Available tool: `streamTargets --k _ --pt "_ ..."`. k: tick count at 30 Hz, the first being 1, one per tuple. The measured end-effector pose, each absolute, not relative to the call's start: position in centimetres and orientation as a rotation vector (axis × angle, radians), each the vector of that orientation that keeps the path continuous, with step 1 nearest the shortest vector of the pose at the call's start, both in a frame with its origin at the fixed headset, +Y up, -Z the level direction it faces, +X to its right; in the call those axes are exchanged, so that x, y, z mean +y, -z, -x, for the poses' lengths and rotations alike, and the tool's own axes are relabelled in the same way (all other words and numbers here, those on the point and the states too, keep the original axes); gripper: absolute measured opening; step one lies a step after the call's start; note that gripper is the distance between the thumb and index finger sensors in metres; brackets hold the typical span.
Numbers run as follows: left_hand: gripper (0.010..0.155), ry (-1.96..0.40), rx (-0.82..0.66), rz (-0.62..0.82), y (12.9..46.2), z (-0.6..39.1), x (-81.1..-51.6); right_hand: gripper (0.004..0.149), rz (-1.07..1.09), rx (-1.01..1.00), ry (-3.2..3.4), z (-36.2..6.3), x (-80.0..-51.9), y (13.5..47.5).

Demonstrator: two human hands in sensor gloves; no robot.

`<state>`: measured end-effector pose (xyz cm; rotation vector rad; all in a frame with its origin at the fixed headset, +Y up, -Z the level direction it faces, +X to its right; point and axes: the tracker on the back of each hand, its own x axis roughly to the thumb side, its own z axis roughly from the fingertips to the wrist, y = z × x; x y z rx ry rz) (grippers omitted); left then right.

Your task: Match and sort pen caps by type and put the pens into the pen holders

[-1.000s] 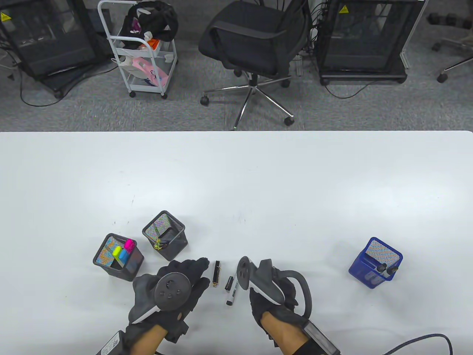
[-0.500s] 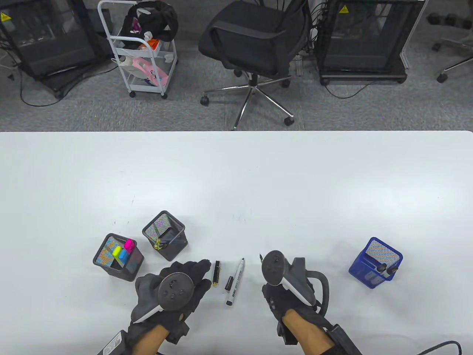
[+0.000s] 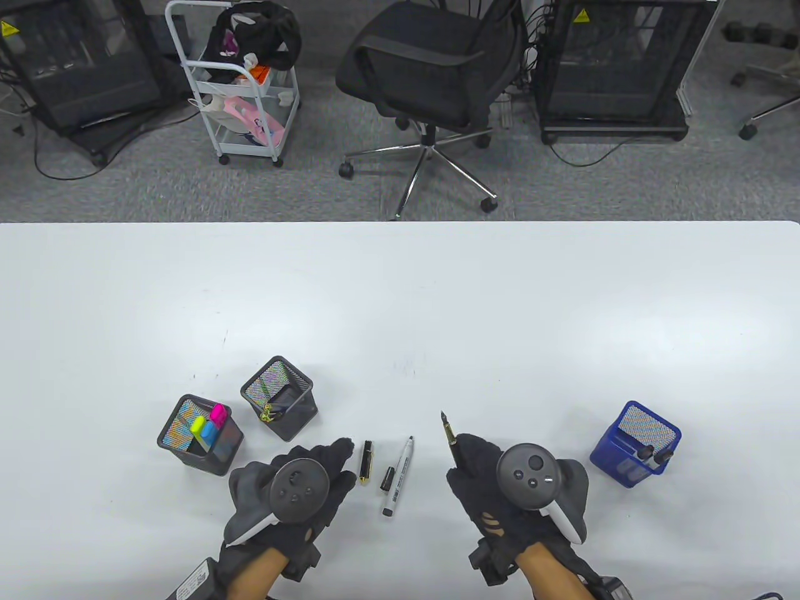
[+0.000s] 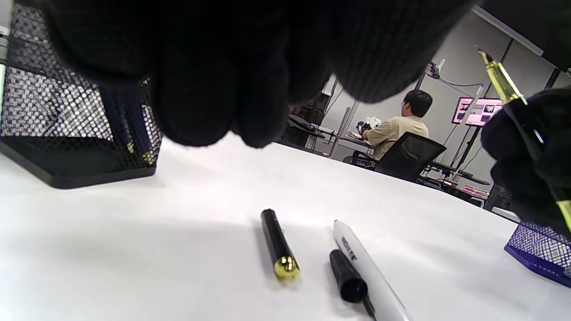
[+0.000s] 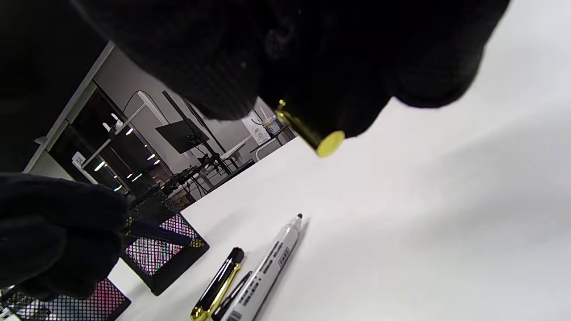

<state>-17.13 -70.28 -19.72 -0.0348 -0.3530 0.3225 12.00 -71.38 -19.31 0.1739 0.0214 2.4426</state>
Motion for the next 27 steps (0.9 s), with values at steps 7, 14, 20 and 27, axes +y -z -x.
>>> streamTargets --k 7,14,20,27 --pt "0.058 -0.276 -0.298 0.047 20.0 16.3 -70.8 0.053 -0.249 -0.059 -2.509 -11.9 -71.2 19.2" --pt "0.064 -0.037 -0.175 0.119 22.3 13.2 -71.1 0.053 -0.215 -0.091 -2.486 -13.2 -70.8 19.0" --pt "0.063 0.052 -0.082 0.184 24.4 11.0 -72.8 0.054 -0.223 -0.086 -2.496 -13.4 -70.7 18.8" --pt "0.062 0.095 -0.063 0.211 25.1 9.8 -73.8 0.053 -0.231 -0.075 -2.497 -13.3 -70.7 18.7"
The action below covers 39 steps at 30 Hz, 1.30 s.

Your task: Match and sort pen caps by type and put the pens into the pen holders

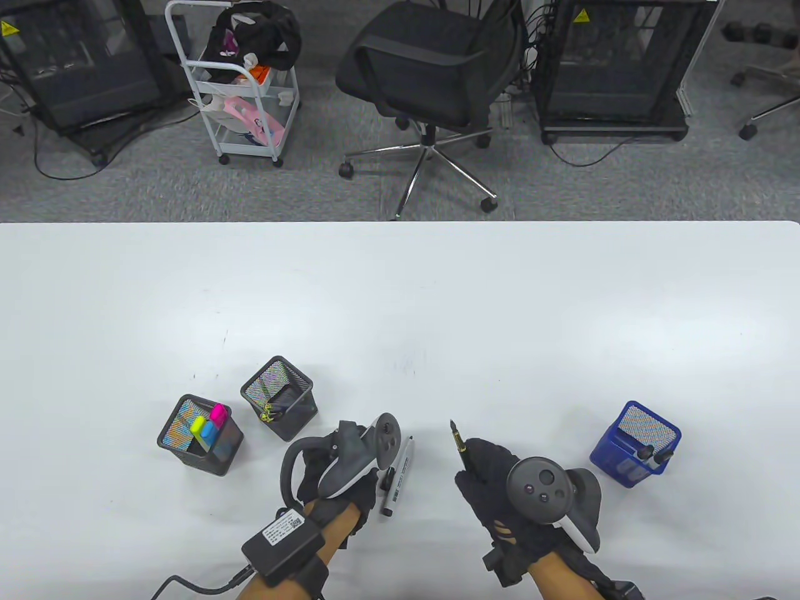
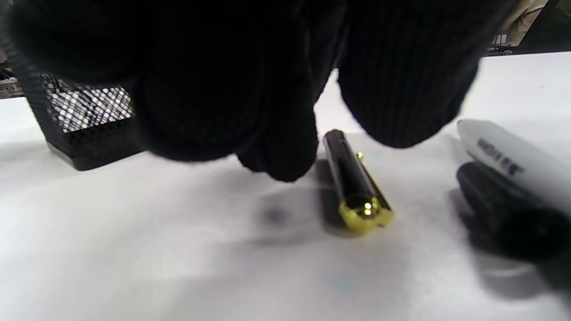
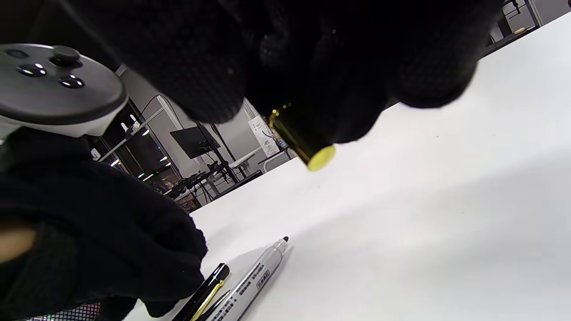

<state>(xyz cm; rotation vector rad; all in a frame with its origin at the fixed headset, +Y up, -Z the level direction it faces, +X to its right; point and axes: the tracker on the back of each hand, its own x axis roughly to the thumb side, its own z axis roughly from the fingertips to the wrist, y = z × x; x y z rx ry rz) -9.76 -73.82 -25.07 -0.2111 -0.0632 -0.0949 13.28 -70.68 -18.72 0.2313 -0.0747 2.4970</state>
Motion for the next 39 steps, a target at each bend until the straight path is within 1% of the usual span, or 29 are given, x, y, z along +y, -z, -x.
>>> streamTargets --k 6,10,15,19,23,27,30,34,37,39 --pt "0.060 0.132 -0.067 0.231 25.2 9.6 -74.8 0.054 -0.233 -0.073 -2.503 -13.4 -70.7 18.7" --pt "0.059 0.141 -0.073 0.229 25.2 9.6 -74.8 0.053 -0.236 -0.068 -2.505 -13.3 -70.7 18.7" --pt "0.060 0.063 -0.041 0.265 25.4 10.4 -75.0 0.054 -0.239 -0.064 -2.509 -13.3 -70.8 18.7" --pt "0.060 0.005 -0.061 0.278 25.1 11.0 -74.6 0.054 -0.237 -0.065 -2.510 -13.3 -70.7 18.7" --pt "0.058 -0.129 -0.156 0.230 24.2 11.7 -72.6 0.054 -0.240 -0.069 -2.506 -13.4 -70.7 18.7" --pt "0.056 -0.184 -0.242 0.188 22.9 12.4 -70.0 0.054 -0.278 -0.071 -2.510 -13.0 -70.7 18.6" --pt "0.054 -0.233 -0.273 0.223 21.9 13.1 -68.8 0.054 -0.313 -0.059 -2.514 -12.7 -70.7 18.5" --pt "0.053 -0.248 -0.334 0.187 20.7 13.6 -68.2 0.054 -0.369 -0.061 -2.541 -12.2 -70.6 18.3" --pt "0.052 -0.293 -0.377 0.176 20.2 14.0 -68.4 0.055 -0.416 -0.069 -2.565 -11.8 -70.6 18.2" --pt "0.051 -0.382 -0.412 0.074 19.7 14.3 -68.6 0.055 -0.466 -0.082 -2.596 -11.4 -70.5 18.0"
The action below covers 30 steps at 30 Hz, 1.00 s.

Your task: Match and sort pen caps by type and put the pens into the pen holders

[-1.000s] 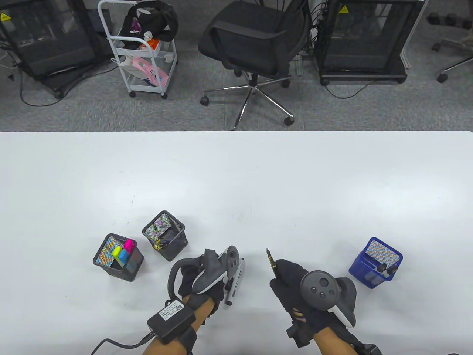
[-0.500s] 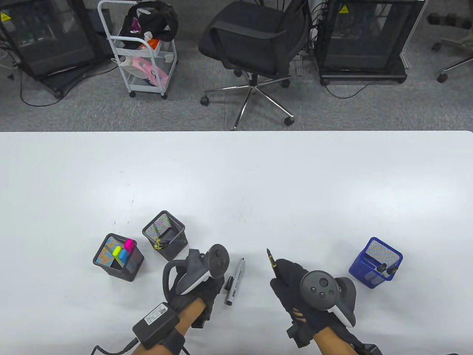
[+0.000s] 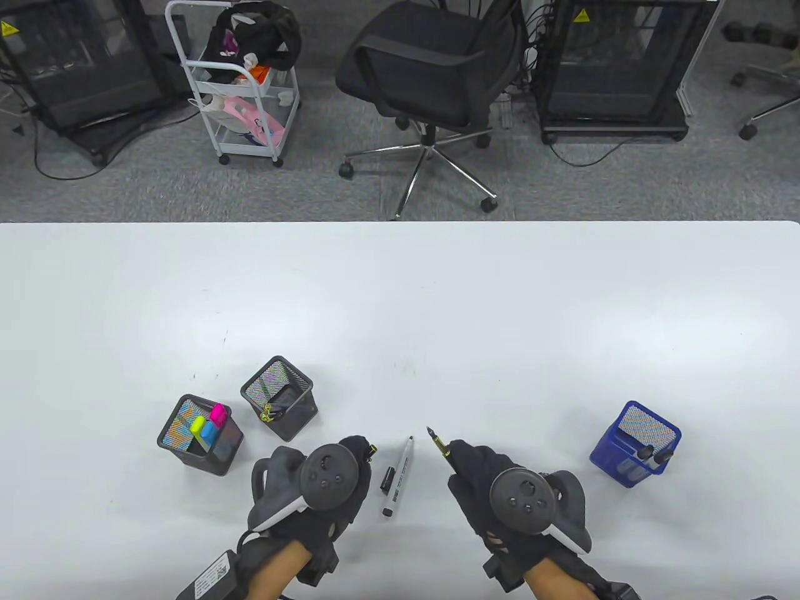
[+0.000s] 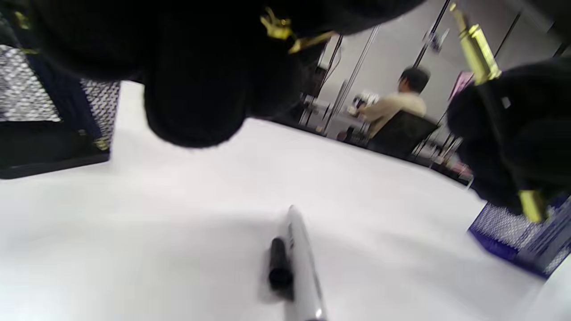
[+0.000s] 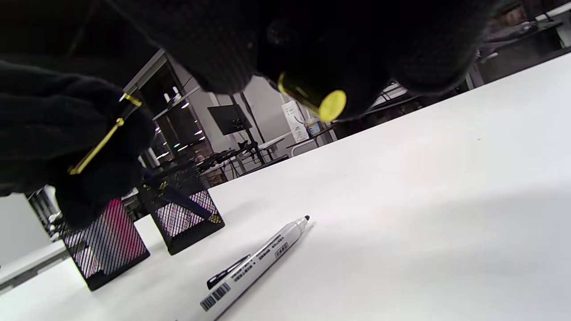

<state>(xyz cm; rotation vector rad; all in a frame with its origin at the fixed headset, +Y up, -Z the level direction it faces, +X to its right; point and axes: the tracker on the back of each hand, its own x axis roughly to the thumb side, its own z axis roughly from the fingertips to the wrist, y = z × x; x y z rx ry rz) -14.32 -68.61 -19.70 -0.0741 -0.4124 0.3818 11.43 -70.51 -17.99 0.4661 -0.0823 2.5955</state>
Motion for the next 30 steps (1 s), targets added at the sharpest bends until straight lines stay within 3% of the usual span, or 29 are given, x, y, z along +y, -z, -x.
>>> streamTargets --k 8,30 --pt "0.050 -0.474 -0.456 -0.074 18.9 15.0 -67.8 0.053 -0.574 -0.111 -2.705 -10.2 -70.3 17.4" --pt "0.046 -0.277 -0.633 -0.087 17.6 11.4 -67.7 0.051 -0.724 -0.205 -2.758 -8.3 -70.1 16.3"
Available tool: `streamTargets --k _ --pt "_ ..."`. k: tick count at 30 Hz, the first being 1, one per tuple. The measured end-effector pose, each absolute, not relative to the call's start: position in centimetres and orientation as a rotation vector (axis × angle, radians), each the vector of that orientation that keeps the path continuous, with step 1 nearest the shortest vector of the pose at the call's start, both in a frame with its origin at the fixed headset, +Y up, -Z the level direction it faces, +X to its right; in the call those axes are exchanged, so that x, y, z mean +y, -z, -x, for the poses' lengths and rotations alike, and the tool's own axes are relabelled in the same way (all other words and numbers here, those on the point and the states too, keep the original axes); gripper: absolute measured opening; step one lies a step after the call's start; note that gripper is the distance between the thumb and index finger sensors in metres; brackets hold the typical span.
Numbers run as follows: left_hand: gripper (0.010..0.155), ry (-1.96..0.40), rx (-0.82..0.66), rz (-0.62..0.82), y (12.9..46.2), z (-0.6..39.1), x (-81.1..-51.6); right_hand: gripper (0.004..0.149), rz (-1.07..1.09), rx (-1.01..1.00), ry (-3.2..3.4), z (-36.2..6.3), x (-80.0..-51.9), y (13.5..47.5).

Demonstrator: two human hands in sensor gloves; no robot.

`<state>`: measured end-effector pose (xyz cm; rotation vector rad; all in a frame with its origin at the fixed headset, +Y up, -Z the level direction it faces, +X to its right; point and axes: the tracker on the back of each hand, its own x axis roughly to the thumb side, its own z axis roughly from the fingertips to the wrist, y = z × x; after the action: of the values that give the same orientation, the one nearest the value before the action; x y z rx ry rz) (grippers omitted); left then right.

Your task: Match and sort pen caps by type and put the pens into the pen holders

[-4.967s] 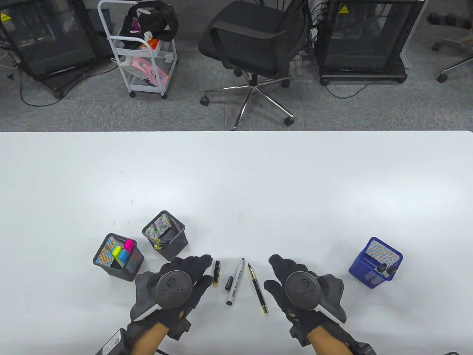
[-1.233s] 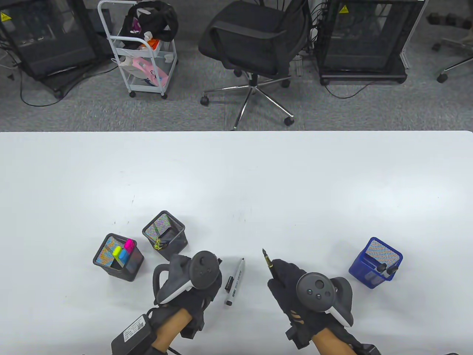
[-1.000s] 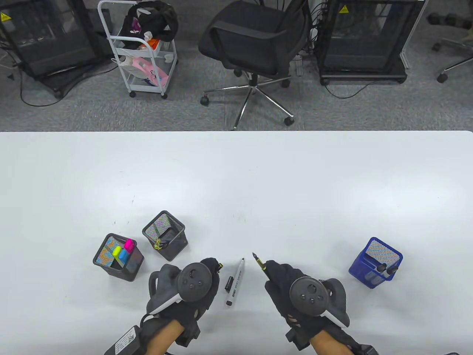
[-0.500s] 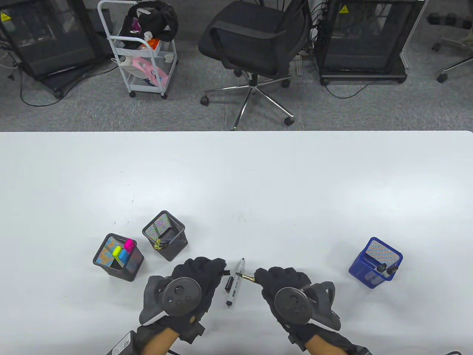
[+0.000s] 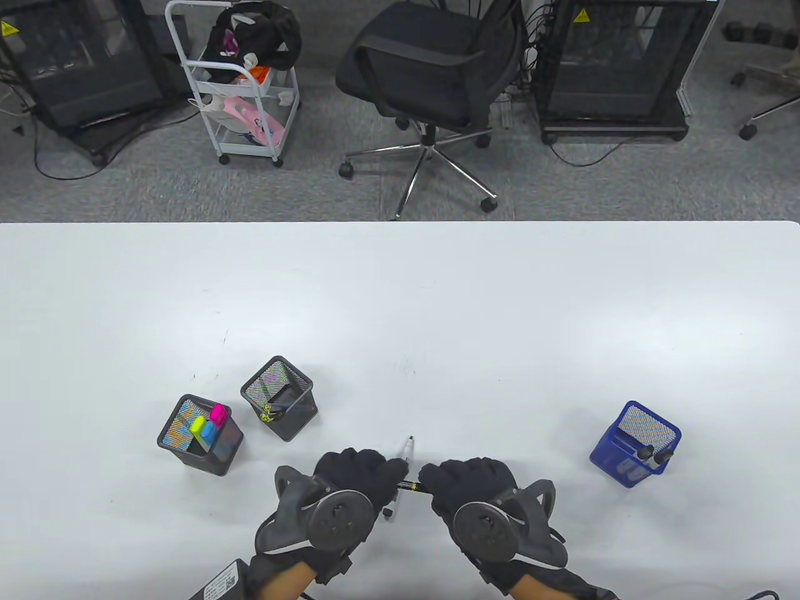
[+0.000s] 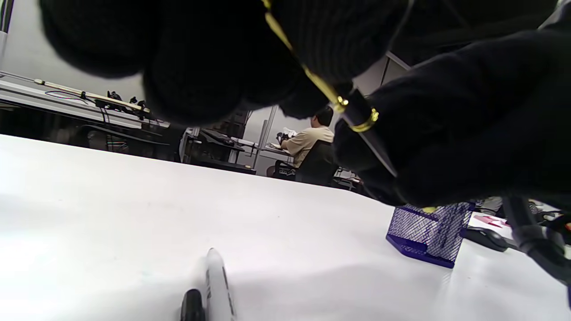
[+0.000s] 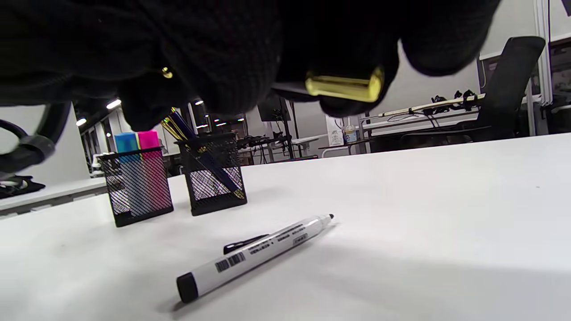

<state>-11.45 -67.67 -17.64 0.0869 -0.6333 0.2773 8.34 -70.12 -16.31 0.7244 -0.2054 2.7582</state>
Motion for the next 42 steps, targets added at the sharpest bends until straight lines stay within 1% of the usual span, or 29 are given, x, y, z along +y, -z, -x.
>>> streamTargets --k 7,9,11,12,13,14,18,19,21,25,28,32,38,42 --pt "0.045 -0.349 -0.639 -0.120 17.8 11.5 -67.7 0.050 -0.689 -0.236 -2.708 -8.6 -70.3 16.5" --pt "0.045 -0.454 -0.607 -0.132 18.0 12.2 -67.6 0.051 -0.655 -0.238 -2.710 -8.5 -70.3 16.5" --pt "0.045 -0.602 -0.539 -0.129 18.4 13.4 -67.0 0.053 -0.626 -0.224 -2.668 -8.5 -70.4 16.6" --pt "0.045 -0.620 -0.508 -0.133 18.5 13.9 -66.6 0.058 -0.601 -0.246 -2.648 -8.7 -70.5 16.7" --pt "0.045 -0.606 -0.464 -0.156 18.5 14.7 -65.8 0.064 -0.579 -0.266 -2.638 -8.9 -70.4 16.8" --pt "0.044 -0.584 -0.430 -0.193 18.7 15.6 -64.8 0.067 -0.544 -0.281 -2.651 -9.3 -70.3 17.0" --pt "0.042 -0.514 -0.269 -0.262 19.7 19.3 -60.9 0.070 -0.431 -0.262 -2.649 -11.2 -70.5 17.7" --pt "0.042 -0.497 -0.208 -0.268 20.2 20.3 -59.8 0.071 -0.406 -0.245 -2.648 -11.6 -70.5 17.8" --pt "0.041 -0.460 -0.128 -0.271 21.0 21.6 -58.3 0.071 -0.393 -0.244 -2.645 -12.0 -70.4 17.9" --pt "0.040 -0.339 0.008 -0.292 22.6 22.7 -56.9 0.072 -0.398 -0.239 -2.646 -12.0 -70.3 17.9" --pt "0.040 -0.239 0.052 -0.272 23.6 22.3 -57.3 0.072 -0.406 -0.235 -2.647 -12.0 -70.3 17.9" --pt "0.039 -0.147 0.067 -0.207 25.1 21.2 -59.3 0.072 -0.392 -0.220 -2.646 -12.3 -70.4 17.9" --pt "0.039 -0.086 0.089 -0.111 26.8 20.6 -62.6 0.072 -0.390 -0.207 -2.650 -12.5 -70.4 17.9" --pt "0.039 -0.072 0.094 -0.068 27.4 20.5 -63.8 0.072 -0.397 -0.203 -2.646 -12.4 -70.4 17.9"
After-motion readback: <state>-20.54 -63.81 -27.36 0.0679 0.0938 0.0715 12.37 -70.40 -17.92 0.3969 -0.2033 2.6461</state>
